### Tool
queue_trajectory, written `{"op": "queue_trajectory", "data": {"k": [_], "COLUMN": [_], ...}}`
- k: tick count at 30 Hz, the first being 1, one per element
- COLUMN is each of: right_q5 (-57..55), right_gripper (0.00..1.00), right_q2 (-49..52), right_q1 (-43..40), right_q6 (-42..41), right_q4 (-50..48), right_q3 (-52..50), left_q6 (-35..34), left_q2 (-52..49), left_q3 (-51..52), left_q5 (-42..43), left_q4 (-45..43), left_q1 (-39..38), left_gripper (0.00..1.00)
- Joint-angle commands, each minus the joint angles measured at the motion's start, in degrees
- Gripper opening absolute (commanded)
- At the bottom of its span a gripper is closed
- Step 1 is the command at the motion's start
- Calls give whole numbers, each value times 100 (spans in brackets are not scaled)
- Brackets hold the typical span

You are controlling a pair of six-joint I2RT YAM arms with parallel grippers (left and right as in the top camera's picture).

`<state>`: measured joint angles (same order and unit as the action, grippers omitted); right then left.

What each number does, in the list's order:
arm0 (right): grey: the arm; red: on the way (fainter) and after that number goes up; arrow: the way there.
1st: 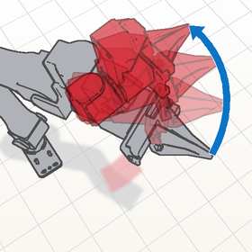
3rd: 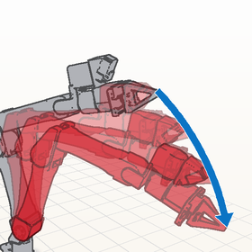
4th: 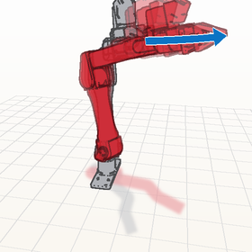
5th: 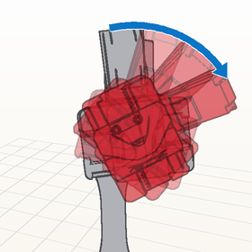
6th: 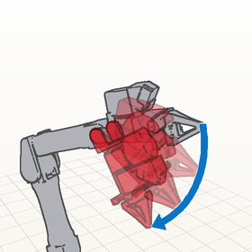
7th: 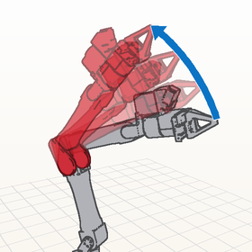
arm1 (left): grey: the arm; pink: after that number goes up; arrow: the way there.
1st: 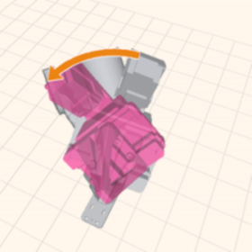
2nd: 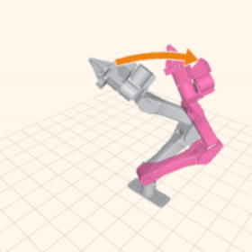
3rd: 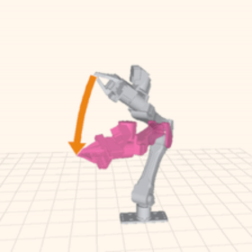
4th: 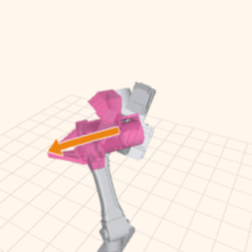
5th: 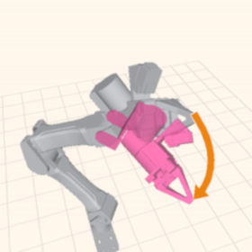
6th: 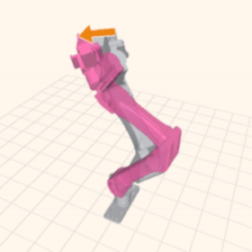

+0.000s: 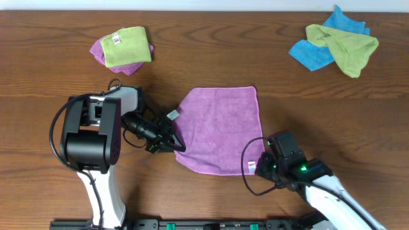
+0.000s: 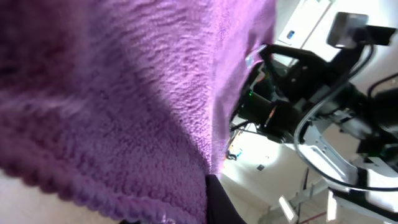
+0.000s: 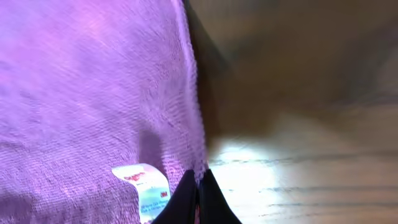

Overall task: Fold the cloth
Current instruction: 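Lift the cloth with both grippers and stretch it taut toward the far edge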

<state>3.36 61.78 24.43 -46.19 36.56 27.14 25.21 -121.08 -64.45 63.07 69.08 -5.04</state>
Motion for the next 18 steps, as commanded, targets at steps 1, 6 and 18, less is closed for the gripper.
{"op": "queue_trajectory", "data": {"k": [1,6,18], "right_q5": [-507,-407,-1244], "right_gripper": [1,1,1], "right_q2": [-352,-619,-299], "right_q1": [-39,-39,-52], "right_q6": [302,326,1259], "right_q4": [264,367,-1303], "right_q3": [415,616,662], "left_q6": [177,-55,-2337], "left_q2": [315,682,1054], "left_q3": [37,20,15], "left_q5": [109,144,22], "left_q4": [72,70,-2339], "left_q1": [33,57,57], "left_gripper": [6,6,6]}}
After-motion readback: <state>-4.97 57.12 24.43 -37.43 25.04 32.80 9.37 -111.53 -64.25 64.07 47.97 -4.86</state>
